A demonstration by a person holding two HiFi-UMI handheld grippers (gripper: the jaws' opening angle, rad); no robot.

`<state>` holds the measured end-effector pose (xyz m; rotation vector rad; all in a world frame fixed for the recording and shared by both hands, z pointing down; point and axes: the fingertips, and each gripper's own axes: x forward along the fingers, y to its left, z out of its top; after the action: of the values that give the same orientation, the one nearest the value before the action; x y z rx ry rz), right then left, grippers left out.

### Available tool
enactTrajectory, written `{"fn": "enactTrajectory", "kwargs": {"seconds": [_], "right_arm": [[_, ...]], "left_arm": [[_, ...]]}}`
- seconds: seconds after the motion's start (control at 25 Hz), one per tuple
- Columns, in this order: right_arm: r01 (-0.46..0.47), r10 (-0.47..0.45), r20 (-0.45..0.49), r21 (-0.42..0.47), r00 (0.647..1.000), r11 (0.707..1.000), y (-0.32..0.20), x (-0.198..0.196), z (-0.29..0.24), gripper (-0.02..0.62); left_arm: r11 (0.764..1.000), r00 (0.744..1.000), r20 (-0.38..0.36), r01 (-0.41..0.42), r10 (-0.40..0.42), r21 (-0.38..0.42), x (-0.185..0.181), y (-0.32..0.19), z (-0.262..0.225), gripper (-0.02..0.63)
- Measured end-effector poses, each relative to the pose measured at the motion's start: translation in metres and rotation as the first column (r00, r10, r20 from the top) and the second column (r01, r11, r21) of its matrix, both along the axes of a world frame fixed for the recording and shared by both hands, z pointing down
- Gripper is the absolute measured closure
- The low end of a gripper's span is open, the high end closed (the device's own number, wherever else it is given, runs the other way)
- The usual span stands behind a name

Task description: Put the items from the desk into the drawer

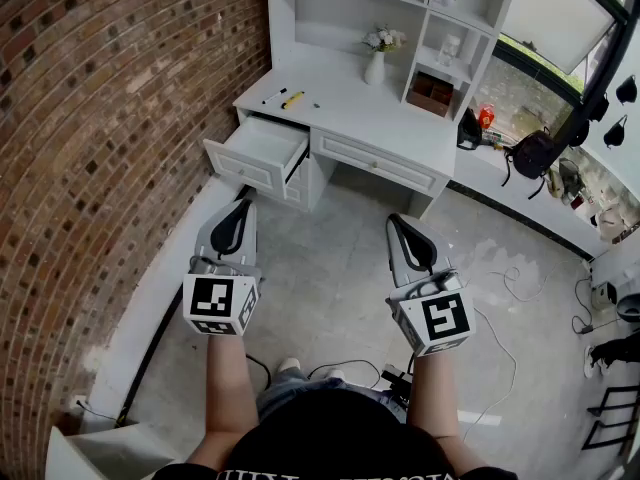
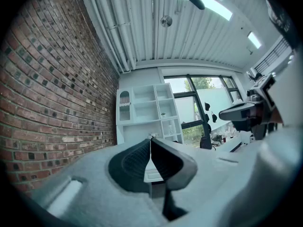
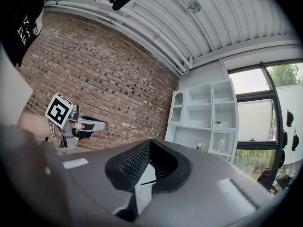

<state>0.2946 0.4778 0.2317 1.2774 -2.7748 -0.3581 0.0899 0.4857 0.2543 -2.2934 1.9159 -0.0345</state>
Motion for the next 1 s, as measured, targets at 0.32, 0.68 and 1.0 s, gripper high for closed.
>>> {"fn": "enactTrajectory", "kwargs": {"seconds": [0.32,0.68,1.0], "right_arm": [[0.031,-0.031,0.025,-0.004,0.999,1.000,0.006,0.022,-0.002,0.603],[0.052,-0.049,0.091,-0.025,0.995,0.998,0.008,0.054,0.001,0.603],[0.077,-0.074,0.096,-0.035,0.993,0.996,-0.013,0.045,0.013,0.603]], "left_arm": [[0.999,1.000,-0.006,0.006,-0.006,-0.035,0.027,0.000,0.006,0.378],[0.996,0.994,-0.070,0.080,-0.083,-0.042,0.048,0.015,0.016,0.029],[0.993,0.993,-0.047,0.108,-0.110,-0.048,0.036,0.005,0.019,0.082]]}}
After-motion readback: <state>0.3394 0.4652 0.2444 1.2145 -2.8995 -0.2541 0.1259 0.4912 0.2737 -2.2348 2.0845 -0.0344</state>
